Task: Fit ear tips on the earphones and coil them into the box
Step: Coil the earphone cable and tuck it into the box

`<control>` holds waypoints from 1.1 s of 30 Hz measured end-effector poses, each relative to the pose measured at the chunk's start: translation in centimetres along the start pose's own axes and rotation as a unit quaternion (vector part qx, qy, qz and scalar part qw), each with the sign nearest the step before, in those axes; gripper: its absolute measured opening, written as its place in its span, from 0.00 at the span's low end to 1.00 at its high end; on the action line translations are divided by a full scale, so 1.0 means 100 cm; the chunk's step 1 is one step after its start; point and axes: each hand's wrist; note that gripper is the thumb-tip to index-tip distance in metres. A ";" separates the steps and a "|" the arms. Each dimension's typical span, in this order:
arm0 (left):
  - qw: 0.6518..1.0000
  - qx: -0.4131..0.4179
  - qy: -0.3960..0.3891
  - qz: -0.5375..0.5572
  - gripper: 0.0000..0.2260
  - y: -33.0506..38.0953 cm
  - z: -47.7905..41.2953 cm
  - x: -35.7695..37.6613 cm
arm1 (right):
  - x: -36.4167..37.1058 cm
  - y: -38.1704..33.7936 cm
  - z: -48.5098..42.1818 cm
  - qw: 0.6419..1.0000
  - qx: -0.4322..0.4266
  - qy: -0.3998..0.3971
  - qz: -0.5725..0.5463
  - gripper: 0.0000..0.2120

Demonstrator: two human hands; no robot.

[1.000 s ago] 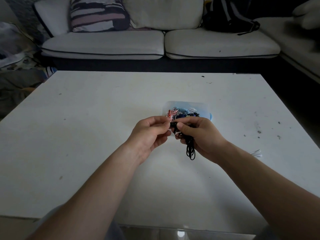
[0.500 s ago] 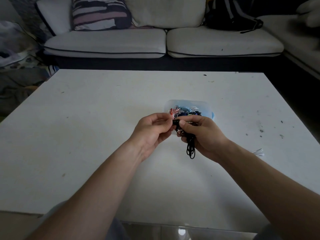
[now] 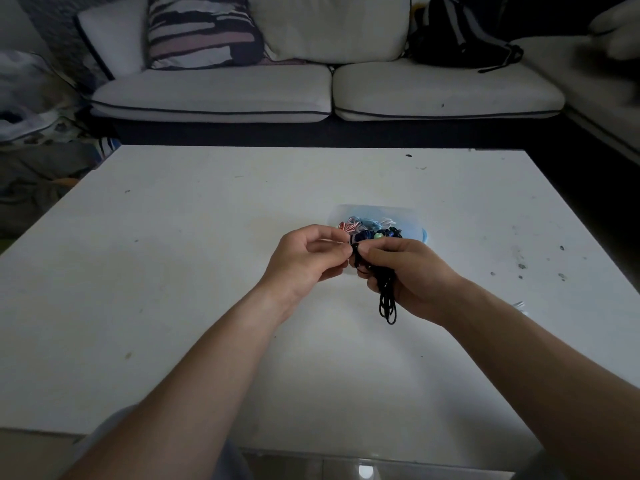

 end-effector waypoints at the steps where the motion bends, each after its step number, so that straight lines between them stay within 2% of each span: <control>1: 1.000 0.003 -0.019 -0.005 0.07 0.000 0.000 -0.001 | 0.000 0.000 0.001 1.000 0.004 -0.006 -0.011 0.06; 4: 0.997 0.014 -0.066 -0.033 0.09 0.003 0.000 0.000 | -0.002 -0.003 0.004 1.000 0.012 0.000 -0.027 0.06; 7: 0.995 0.016 -0.067 -0.073 0.09 0.005 -0.002 0.003 | -0.001 -0.009 0.006 0.999 0.022 0.008 -0.023 0.06; 9: 0.993 0.014 -0.047 -0.106 0.07 0.005 -0.006 0.004 | -0.001 -0.014 0.007 0.998 0.038 0.020 -0.038 0.06; 14: 0.991 0.020 0.043 -0.127 0.03 0.008 -0.027 0.006 | -0.015 -0.040 -0.003 0.984 0.035 0.116 -0.133 0.07; 17: 0.978 0.046 0.084 -0.183 0.04 0.012 -0.051 0.011 | -0.025 -0.055 -0.021 0.983 0.003 0.144 -0.116 0.12; 21: 0.950 0.077 0.099 -0.286 0.08 0.014 -0.077 0.019 | -0.033 -0.070 -0.052 0.984 -0.071 0.159 -0.031 0.15; 24: 0.919 0.071 0.083 -0.379 0.10 0.009 -0.086 0.019 | -0.039 -0.066 -0.073 0.977 -0.091 0.159 0.112 0.18; 29: 0.855 0.046 0.042 -0.514 0.09 -0.002 -0.082 0.019 | -0.048 -0.042 -0.080 0.917 -0.043 0.109 0.380 0.27; 31: 0.829 0.037 0.029 -0.557 0.10 -0.005 -0.081 0.018 | -0.051 -0.038 -0.074 0.898 -0.022 0.095 0.430 0.30; 33: 0.824 0.017 0.021 -0.566 0.10 -0.008 -0.079 0.017 | -0.053 -0.037 -0.068 0.891 -0.015 0.084 0.446 0.32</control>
Point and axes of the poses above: each hand's wrist, its own z-axis away from the middle knuckle, its own x-axis out of the palm, y = z × x, and after that the axes turned 8 degrees about -y, right-handed
